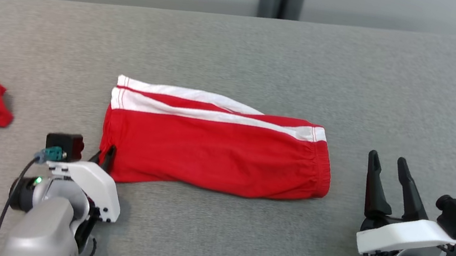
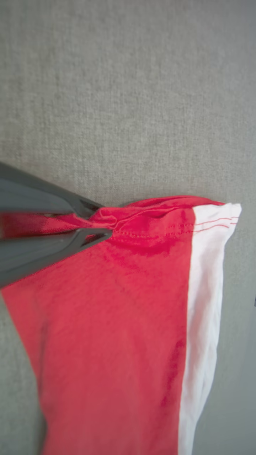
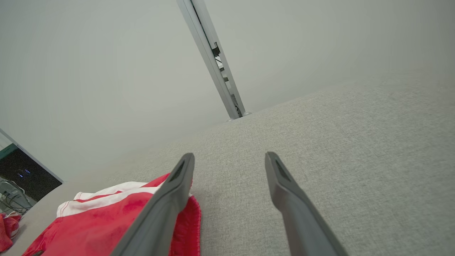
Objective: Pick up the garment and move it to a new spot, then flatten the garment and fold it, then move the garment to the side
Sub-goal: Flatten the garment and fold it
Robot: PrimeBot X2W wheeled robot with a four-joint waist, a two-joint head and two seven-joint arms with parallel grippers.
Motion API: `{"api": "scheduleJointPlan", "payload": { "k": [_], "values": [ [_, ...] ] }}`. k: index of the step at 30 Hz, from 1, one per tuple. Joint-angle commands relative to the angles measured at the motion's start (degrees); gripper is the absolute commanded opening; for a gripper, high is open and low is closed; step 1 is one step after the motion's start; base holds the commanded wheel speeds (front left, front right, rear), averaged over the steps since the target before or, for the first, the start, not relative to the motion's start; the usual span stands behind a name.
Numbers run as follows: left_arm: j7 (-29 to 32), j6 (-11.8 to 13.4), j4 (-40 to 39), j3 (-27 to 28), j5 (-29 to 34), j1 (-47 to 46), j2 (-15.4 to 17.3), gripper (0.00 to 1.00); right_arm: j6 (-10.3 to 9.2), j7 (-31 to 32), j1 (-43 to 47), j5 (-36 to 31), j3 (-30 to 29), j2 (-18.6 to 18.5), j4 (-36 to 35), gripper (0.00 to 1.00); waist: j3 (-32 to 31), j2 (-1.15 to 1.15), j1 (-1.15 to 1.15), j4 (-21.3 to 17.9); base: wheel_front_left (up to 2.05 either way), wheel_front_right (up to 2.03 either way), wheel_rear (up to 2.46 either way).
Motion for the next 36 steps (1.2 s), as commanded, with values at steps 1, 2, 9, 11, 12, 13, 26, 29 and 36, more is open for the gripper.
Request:
{"api": "scheduleJointPlan", "payload": {
  "k": [1,2,9,11,12,13,26,29,36],
  "values": [
    [0.0,0.3,0.4,0.3,-0.6,2.2,0.4,0.0,0.0,0.0,0.7,-0.3,0.1,-0.3,0.4,1.0,-1.3,0.0,0.0,1.9,0.0,0.0,0.0],
    [-0.5,0.8,-0.3,0.3,-0.5,2.8,0.4,0.0,0.0,0.0,0.7,-0.9,0.2,-0.3,0.8,1.0,-1.4,0.0,0.0,2.4,0.0,0.0,0.0],
    [-1.5,3.5,-11.7,2.0,0.8,7.6,0.8,1.0,0.0,0.0,0.1,-3.0,3.5,-0.4,4.3,1.0,-1.8,0.0,0.0,5.4,0.0,0.0,0.0],
    [-1.5,4.0,-15.4,2.6,1.6,10.3,0.9,1.0,0.0,0.0,-0.5,-3.0,4.2,-0.4,5.4,1.0,-1.7,0.0,0.0,6.0,0.0,0.0,0.0],
    [-1.5,4.1,-17.1,3.0,2.0,11.4,1.0,1.0,0.0,0.0,-0.6,-3.4,4.7,-0.4,6.1,1.0,-1.7,0.0,0.0,6.2,0.0,0.0,0.0],
    [-1.5,4.2,-18.6,3.4,2.5,12.2,1.1,1.0,0.0,0.0,-0.7,-3.7,5.1,-0.4,6.9,1.0,-1.6,0.0,0.0,6.5,0.0,0.0,0.0],
    [-1.5,3.6,-26.6,5.0,5.6,18.3,-0.1,1.0,0.0,0.0,-3.8,-1.1,6.4,-0.3,19.7,1.0,0.6,0.0,0.0,9.7,0.0,0.0,0.0],
    [-1.5,3.3,-27.2,5.7,6.0,18.4,-0.2,1.0,0.07,0.2,-4.6,1.4,9.2,0.1,20.8,0.77,1.5,0.0,0.0,9.9,0.0,0.0,0.0],
    [-1.5,3.2,-27.3,7.2,7.1,18.4,-0.4,1.0,0.07,0.2,-5.6,8.8,13.1,0.1,21.6,0.0,1.8,0.0,0.0,9.6,0.0,0.0,0.0]
  ]
}}
